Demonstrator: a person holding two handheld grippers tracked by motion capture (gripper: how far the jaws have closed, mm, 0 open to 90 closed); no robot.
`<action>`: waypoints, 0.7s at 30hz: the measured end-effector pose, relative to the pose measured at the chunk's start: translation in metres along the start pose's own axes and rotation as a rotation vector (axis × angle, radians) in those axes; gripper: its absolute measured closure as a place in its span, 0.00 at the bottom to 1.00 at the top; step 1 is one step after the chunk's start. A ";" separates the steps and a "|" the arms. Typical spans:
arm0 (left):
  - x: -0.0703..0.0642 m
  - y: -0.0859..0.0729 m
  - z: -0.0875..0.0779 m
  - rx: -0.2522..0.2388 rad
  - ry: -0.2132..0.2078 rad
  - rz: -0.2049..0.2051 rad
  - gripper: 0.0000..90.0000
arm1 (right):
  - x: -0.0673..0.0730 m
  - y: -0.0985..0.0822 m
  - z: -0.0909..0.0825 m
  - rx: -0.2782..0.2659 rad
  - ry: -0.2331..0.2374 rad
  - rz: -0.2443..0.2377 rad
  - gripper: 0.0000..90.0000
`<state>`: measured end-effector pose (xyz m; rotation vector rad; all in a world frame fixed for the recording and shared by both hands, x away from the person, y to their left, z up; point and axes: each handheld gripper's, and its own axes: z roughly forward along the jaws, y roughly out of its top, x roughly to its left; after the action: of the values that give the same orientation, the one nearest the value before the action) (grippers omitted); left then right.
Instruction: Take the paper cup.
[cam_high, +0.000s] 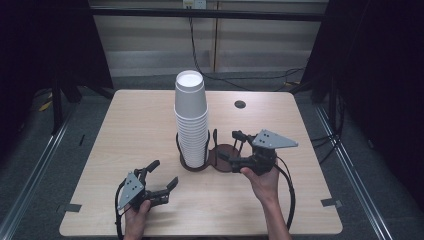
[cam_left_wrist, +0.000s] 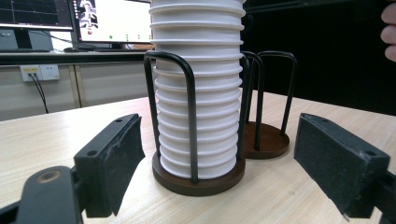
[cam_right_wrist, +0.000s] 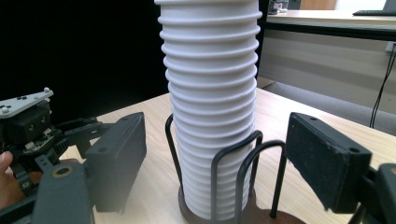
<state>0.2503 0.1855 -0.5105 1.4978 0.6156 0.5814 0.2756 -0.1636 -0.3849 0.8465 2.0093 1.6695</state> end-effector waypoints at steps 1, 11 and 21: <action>0.000 0.000 0.000 0.000 0.000 0.000 0.17 | 0.000 0.002 0.001 -0.002 0.011 0.002 0.23; 0.000 0.000 0.000 0.000 0.002 0.003 0.17 | -0.005 0.033 0.015 0.009 0.061 -0.003 0.23; 0.000 0.000 0.000 -0.002 -0.009 -0.005 0.17 | -0.010 0.065 0.035 0.047 0.091 -0.011 0.18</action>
<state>0.2503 0.1852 -0.5106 1.4961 0.6113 0.5713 0.3183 -0.1374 -0.3302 0.7864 2.1175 1.6896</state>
